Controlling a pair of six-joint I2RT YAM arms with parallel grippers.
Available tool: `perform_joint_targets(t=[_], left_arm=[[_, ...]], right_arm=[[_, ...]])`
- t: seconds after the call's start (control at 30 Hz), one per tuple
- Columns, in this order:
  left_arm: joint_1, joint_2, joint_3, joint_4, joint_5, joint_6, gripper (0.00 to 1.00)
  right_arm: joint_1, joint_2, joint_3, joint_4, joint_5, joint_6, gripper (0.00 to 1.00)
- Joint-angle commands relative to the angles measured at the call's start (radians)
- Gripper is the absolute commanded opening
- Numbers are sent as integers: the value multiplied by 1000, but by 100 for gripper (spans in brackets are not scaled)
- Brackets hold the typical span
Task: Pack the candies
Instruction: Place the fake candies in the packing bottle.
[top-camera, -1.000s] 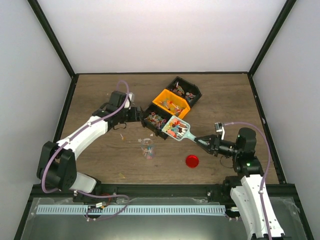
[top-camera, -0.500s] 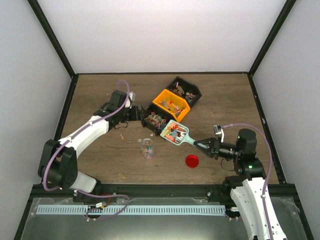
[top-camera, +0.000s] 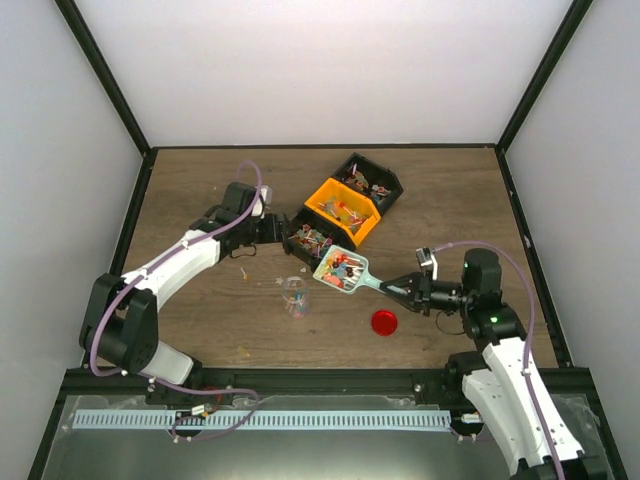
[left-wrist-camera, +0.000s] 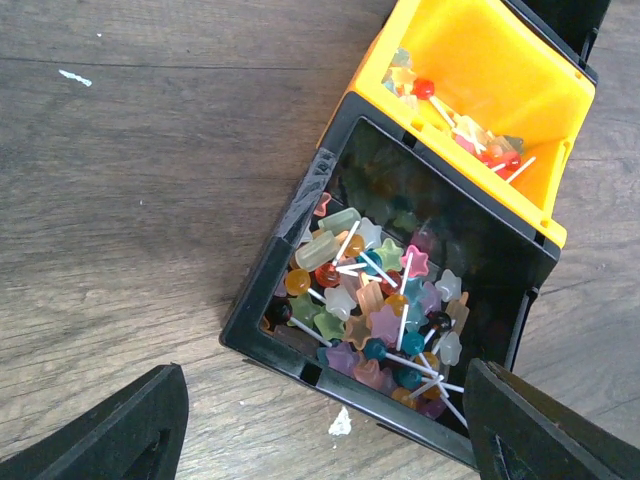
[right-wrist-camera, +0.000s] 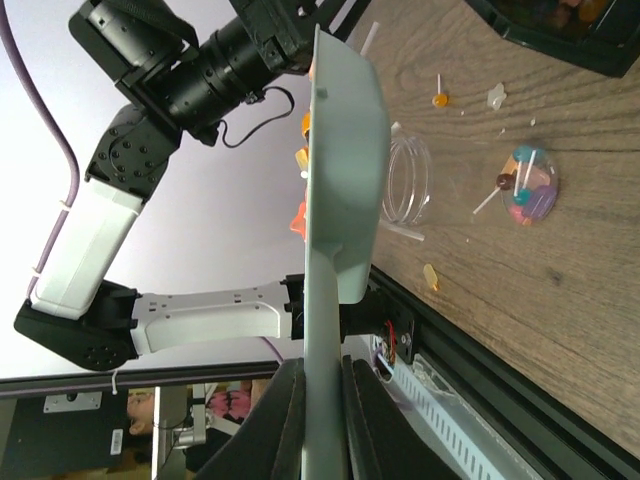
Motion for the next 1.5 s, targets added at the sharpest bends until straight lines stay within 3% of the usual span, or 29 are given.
perform_joint_targets(t=[0.0, 0.27, 0.4, 0.6, 1.03, 1.47], left_arm=[[5, 17, 16, 13, 1, 20, 77], [6, 21, 22, 0, -13, 31, 77], [6, 17, 13, 1, -17, 31, 77], [6, 8, 12, -7, -24, 41, 77], [14, 12, 6, 7, -28, 36, 77], [14, -1, -32, 24, -24, 23, 77]], right_arm=[[70, 27, 63, 79, 23, -13, 1], [222, 49, 46, 143, 137, 45, 1], [238, 79, 69, 124, 152, 21, 1], [240, 113, 163, -47, 232, -98, 1], [247, 138, 225, -175, 281, -193, 1], [346, 201, 269, -191, 380, -209, 1]])
